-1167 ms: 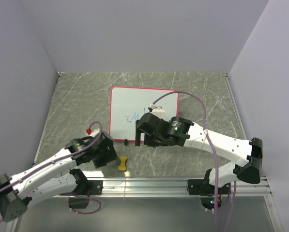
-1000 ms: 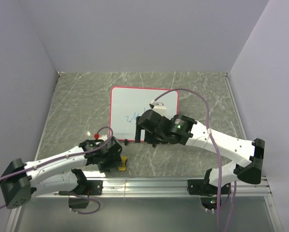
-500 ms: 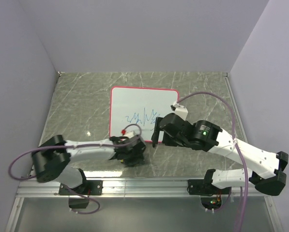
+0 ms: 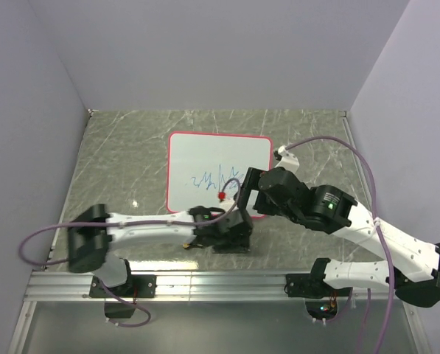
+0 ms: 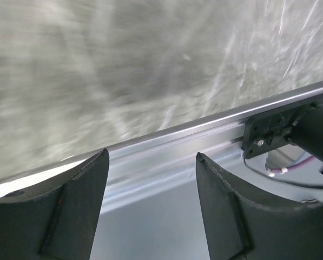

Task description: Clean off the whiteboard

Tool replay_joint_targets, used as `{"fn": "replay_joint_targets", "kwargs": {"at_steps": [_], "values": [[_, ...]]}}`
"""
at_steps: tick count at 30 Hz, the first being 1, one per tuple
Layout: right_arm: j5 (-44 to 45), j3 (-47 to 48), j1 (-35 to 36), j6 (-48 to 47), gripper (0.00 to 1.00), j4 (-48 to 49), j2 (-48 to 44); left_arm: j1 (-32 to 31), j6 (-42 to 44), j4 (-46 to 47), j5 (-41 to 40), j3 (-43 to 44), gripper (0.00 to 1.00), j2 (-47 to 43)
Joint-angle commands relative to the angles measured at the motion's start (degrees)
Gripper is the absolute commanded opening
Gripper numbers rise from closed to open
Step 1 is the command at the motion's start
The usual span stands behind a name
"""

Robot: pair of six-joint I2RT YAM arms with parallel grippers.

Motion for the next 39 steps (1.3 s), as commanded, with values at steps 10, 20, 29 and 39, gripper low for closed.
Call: {"fn": "replay_joint_targets", "kwargs": {"at_steps": [10, 20, 29, 39], "values": [[-3.7, 2.5, 0.6, -5.4, 0.98, 3.4, 1.0, 15.8, 4.5, -6.9, -7.1, -21.0, 0.74, -28.8], [-7.4, 7.3, -5.7, -8.4, 0.99, 1.5, 1.6, 22.3, 9.1, -0.6, -6.1, -32.4, 0.76, -31.5], [-8.7, 6.6, -8.8, -10.3, 0.99, -0.2, 2.1, 22.0, 11.3, 13.4, 1.6, -32.3, 0.73, -20.6], [-10.4, 6.3, -11.5, -13.5, 0.99, 1.5, 3.9, 10.7, 11.4, 16.9, 7.2, -15.2, 0.75, -6.7]]}}
